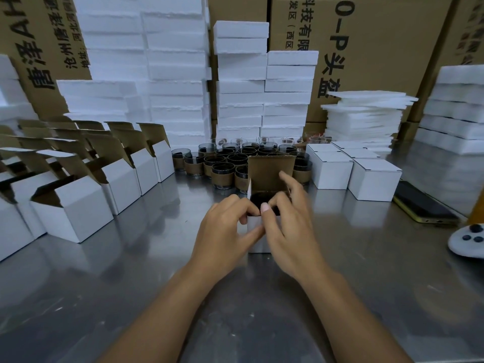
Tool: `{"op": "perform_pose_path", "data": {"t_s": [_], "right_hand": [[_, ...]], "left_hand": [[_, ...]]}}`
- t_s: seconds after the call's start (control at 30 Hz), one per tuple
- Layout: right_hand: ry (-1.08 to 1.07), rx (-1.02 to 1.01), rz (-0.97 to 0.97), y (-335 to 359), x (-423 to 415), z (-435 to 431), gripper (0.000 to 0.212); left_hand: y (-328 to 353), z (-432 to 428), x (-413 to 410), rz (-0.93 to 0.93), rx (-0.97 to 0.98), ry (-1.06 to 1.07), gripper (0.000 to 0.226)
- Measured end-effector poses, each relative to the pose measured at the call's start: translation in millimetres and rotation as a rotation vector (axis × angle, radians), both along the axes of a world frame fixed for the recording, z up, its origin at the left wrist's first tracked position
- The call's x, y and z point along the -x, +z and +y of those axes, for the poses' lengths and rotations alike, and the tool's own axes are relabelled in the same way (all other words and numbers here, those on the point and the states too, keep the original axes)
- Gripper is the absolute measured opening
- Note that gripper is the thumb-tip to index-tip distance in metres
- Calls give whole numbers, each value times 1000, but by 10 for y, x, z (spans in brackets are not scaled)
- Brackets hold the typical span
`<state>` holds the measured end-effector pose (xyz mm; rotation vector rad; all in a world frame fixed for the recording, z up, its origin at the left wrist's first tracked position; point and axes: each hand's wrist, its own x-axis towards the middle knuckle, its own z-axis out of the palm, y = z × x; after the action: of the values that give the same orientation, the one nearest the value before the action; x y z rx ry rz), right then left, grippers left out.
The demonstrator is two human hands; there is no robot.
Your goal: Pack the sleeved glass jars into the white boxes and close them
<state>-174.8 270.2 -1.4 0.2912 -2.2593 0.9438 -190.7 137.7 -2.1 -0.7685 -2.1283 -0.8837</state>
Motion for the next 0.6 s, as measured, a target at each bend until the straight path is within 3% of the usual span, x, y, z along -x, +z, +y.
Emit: {"op": "perform_pose_path", "data": {"t_s": [0.1,0.2,0.3,0.37,0.47,0.6], "right_hand": [[-48,-95,6,3,-4,-4,32],[-38,-54,48,20,-4,-22,33],[24,230,173,60,-4,-39,23],[55,490,174,98,4,-34,22],[55,784,6,113,69,18,28],[88,861,-279,87,136,41,46]], "left_hand": [[11,2,-9,4,9,-12,13],[23,-13,-8,-3,-12,-46,17],[39,-28,-11,-71,-150,-104,39],[62,-10,-10,-158,-290,-116,38],[78,25,14,-339,-493,-115,27],[56,26,70,-620,-493,-110,39]]}}
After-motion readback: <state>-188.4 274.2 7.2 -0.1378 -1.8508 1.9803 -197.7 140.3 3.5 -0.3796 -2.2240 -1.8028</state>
